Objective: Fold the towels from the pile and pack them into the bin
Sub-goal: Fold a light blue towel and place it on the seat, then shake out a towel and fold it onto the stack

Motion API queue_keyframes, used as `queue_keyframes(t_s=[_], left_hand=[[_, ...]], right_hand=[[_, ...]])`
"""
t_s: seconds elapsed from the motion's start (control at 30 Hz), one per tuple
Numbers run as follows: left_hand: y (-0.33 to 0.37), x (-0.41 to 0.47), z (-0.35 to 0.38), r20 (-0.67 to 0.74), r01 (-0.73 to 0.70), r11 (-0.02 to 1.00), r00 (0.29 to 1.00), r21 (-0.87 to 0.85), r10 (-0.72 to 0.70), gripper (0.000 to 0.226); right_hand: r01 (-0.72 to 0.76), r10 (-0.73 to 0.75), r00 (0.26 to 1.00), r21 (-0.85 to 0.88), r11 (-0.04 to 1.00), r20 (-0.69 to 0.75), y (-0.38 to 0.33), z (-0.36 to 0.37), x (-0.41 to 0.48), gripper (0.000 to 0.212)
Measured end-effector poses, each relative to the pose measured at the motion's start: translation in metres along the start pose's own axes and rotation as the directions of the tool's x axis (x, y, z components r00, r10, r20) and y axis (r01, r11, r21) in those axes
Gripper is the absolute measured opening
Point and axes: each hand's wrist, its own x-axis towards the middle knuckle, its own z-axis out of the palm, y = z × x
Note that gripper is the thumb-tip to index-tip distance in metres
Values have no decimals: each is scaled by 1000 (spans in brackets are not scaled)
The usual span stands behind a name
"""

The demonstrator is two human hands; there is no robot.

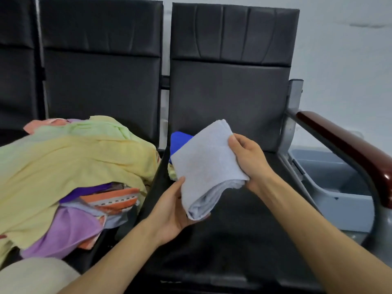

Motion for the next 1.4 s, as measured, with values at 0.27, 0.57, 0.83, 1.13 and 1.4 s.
queue_keyframes(t_s=[0.27,0.57,0.83,1.13,1.4], left_hand=[[76,32,20,-149,-258,744,890,616,431,19],[126,134,18,-86,-154,344,803,926,590,23],[110,153,-13,-271,-55,530,812,846,517,22],[117,62,-22,-200,-159,590,845,792,496,53],[154,-49,-104,-209,127,169,450,977,868,35]], right_hand=[[71,-80,995,-134,988,-58,17,-18,53,25],[25,-42,995,-187,982,-88,59,-12,152,23],[-107,111,994,-398,911,-13,100,3,160,38],[169,-239,971,-691,703,-5,66,45,90,62],[367,-164,917,-611,702,363,37,148,48,44]])
